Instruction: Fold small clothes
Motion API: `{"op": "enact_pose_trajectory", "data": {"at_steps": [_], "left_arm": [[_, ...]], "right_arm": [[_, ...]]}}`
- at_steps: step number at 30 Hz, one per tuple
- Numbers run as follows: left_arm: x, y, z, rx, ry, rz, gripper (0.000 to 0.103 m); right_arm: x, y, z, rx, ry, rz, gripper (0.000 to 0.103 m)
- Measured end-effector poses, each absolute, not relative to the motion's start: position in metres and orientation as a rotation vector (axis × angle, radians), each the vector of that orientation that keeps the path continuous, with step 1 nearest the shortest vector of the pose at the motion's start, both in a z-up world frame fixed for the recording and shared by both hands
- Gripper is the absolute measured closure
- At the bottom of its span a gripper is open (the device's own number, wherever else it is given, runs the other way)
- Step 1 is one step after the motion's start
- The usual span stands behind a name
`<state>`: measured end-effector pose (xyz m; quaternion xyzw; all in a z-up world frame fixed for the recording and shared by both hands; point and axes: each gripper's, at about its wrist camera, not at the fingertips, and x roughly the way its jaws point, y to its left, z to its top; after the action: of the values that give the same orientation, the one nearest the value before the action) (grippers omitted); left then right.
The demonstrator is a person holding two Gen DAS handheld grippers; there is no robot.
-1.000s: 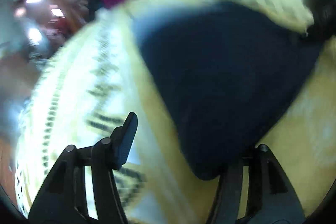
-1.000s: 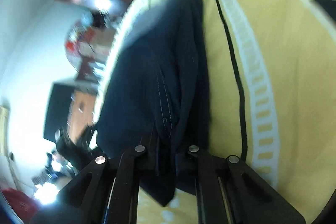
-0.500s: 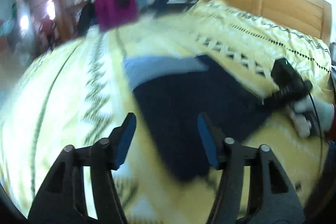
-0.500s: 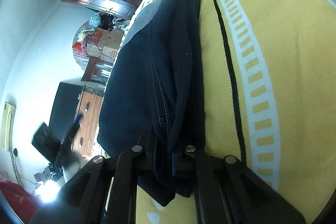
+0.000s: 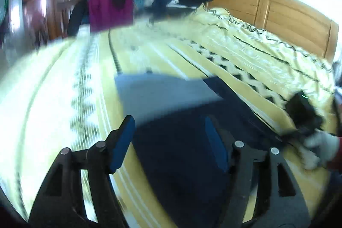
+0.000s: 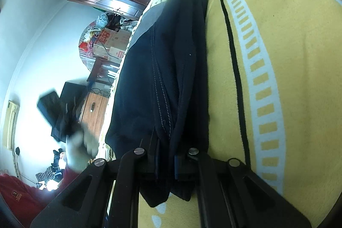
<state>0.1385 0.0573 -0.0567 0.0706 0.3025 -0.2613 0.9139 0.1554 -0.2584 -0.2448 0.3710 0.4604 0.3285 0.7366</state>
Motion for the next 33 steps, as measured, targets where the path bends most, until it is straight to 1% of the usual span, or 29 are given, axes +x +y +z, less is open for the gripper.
{"op": "enact_pose_trajectory", "data": {"at_steps": [1, 3, 4, 5, 6, 7, 8, 9, 10, 11, 12, 14, 15, 17, 18, 19, 20, 21, 22, 25, 26, 27, 28, 29, 30, 31, 32, 33], "left_arm": [[0.154, 0.051, -0.063, 0.153, 0.631, -0.547, 0.036], [0.195, 0.031, -0.104, 0.24, 0.736, -0.521, 0.034], [0.213, 0.025, -0.137, 0.318, 0.825, -0.468, 0.019], [0.222, 0.027, -0.156, 0.286, 0.863, -0.473, 0.016], [0.226, 0.037, -0.157, 0.217, 0.897, -0.504, 0.016], [0.231, 0.046, -0.149, 0.155, 0.903, -0.529, 0.018], [0.229, 0.049, -0.141, 0.149, 0.88, -0.528, 0.022], [0.229, 0.052, -0.131, 0.133, 0.855, -0.531, 0.03], [0.232, 0.054, -0.123, 0.109, 0.836, -0.524, 0.035], [0.235, 0.058, -0.113, 0.078, 0.8, -0.509, 0.035], [0.242, 0.06, -0.1, 0.042, 0.75, -0.5, 0.034], [0.265, 0.049, -0.099, 0.074, 0.716, -0.476, 0.028], [0.281, 0.041, -0.113, 0.142, 0.743, -0.418, 0.021], [0.309, 0.026, -0.167, 0.304, 0.913, -0.316, 0.013], [0.31, 0.031, -0.171, 0.248, 0.911, -0.326, 0.012], [0.312, 0.033, -0.168, 0.232, 0.917, -0.323, 0.014], [0.309, 0.035, -0.16, 0.216, 0.92, -0.316, 0.017], [0.294, 0.037, -0.146, 0.194, 0.894, -0.351, 0.03], [0.277, 0.038, -0.133, 0.182, 0.866, -0.397, 0.034], [0.207, 0.06, -0.098, 0.121, 0.768, -0.522, 0.033], [0.171, 0.064, -0.093, 0.114, 0.745, -0.542, 0.032], [0.15, 0.067, -0.093, 0.11, 0.746, -0.558, 0.029], [0.123, 0.064, -0.103, 0.133, 0.777, -0.592, 0.026], [0.111, 0.064, -0.112, 0.181, 0.811, -0.604, 0.026], [0.093, 0.052, -0.137, 0.28, 0.878, -0.607, 0.026], [0.073, 0.043, -0.157, 0.357, 0.877, -0.565, 0.025], [0.065, 0.041, -0.155, 0.375, 0.831, -0.541, 0.026], [0.067, 0.04, -0.146, 0.365, 0.841, -0.539, 0.026]], "right_arm": [[0.155, -0.259, -0.245, 0.814, 1.011, 0.721, 0.099], [0.155, -0.261, -0.246, 0.814, 1.009, 0.721, 0.099], [0.155, -0.26, -0.246, 0.813, 1.008, 0.721, 0.099], [0.155, -0.261, -0.246, 0.815, 1.004, 0.723, 0.099], [0.154, -0.261, -0.247, 0.819, 1.004, 0.723, 0.099], [0.154, -0.262, -0.248, 0.825, 1.001, 0.726, 0.099], [0.154, -0.262, -0.248, 0.823, 0.999, 0.729, 0.099], [0.153, -0.261, -0.248, 0.824, 0.997, 0.732, 0.099], [0.153, -0.262, -0.249, 0.828, 0.995, 0.737, 0.099], [0.153, -0.261, -0.249, 0.83, 0.993, 0.74, 0.099], [0.152, -0.261, -0.25, 0.832, 0.992, 0.743, 0.099], [0.152, -0.261, -0.251, 0.835, 0.991, 0.744, 0.099], [0.152, -0.261, -0.251, 0.835, 0.99, 0.743, 0.099], [0.151, -0.26, -0.251, 0.835, 0.989, 0.738, 0.099], [0.152, -0.26, -0.251, 0.836, 0.989, 0.735, 0.099], [0.152, -0.261, -0.252, 0.837, 0.991, 0.734, 0.099], [0.152, -0.261, -0.252, 0.841, 0.992, 0.735, 0.098], [0.151, -0.261, -0.252, 0.839, 0.993, 0.733, 0.098], [0.151, -0.26, -0.252, 0.836, 0.993, 0.732, 0.098], [0.151, -0.26, -0.253, 0.841, 0.991, 0.735, 0.098], [0.151, -0.26, -0.253, 0.84, 0.99, 0.735, 0.098], [0.151, -0.26, -0.253, 0.84, 0.99, 0.735, 0.098], [0.152, -0.261, -0.253, 0.841, 0.991, 0.735, 0.098], [0.153, -0.261, -0.253, 0.841, 0.991, 0.735, 0.098], [0.153, -0.261, -0.253, 0.841, 0.991, 0.734, 0.098], [0.152, -0.261, -0.254, 0.843, 0.991, 0.733, 0.097], [0.152, -0.26, -0.254, 0.841, 0.996, 0.731, 0.097], [0.154, -0.262, -0.254, 0.841, 0.997, 0.729, 0.097]]}}
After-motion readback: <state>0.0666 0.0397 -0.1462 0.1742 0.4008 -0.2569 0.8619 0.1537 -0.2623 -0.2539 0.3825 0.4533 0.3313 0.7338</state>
